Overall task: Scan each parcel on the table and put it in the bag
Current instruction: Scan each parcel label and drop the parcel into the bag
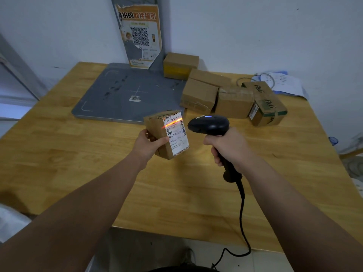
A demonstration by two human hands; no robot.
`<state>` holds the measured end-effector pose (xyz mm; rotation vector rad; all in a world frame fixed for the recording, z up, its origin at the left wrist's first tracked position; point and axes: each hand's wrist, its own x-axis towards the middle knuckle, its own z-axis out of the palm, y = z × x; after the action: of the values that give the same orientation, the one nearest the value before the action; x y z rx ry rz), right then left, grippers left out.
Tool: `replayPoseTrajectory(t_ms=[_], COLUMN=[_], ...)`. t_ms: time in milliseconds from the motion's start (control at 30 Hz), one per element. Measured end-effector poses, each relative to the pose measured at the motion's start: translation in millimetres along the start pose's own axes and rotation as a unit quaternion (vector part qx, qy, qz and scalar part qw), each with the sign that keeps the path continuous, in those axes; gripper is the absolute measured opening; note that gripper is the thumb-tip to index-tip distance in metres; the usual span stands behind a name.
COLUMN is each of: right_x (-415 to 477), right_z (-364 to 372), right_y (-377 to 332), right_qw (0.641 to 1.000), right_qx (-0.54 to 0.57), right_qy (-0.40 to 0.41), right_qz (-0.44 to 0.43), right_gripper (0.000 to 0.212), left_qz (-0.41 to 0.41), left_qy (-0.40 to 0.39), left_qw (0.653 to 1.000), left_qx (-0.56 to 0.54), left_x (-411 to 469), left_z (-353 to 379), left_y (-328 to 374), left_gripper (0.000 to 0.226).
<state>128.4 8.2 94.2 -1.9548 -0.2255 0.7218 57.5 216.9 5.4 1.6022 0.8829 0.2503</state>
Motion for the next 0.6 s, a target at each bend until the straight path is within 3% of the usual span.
replayPoseTrajectory(t_ms=[133,300,600], right_x=[0.0,-0.8,-1.6], right_z=[-3.5,0.9,69.0], right_y=[1.0,10.0,21.0], right_qw=[1.000,0.999,0.987], right_qx=[0.016,0.031,0.093], right_qy=[0.004,-0.007,-0.118], right_qz=[0.003,-0.015,-0.055], right_gripper=[0.018,0.008,0.027], left_qz=[0.003,-0.006,-0.042], left_qy=[0.001,0.005,0.055], left_qw=[1.000,1.000,0.994], left_qx=[-0.009,-0.010,-0.085], left_x=[-1.1,-3.2,-41.5], left_z=[-0.7,-2.2,-61.1], left_y=[-0.7,-2.5,-26.8], left_gripper=[0.078,0.078,0.078])
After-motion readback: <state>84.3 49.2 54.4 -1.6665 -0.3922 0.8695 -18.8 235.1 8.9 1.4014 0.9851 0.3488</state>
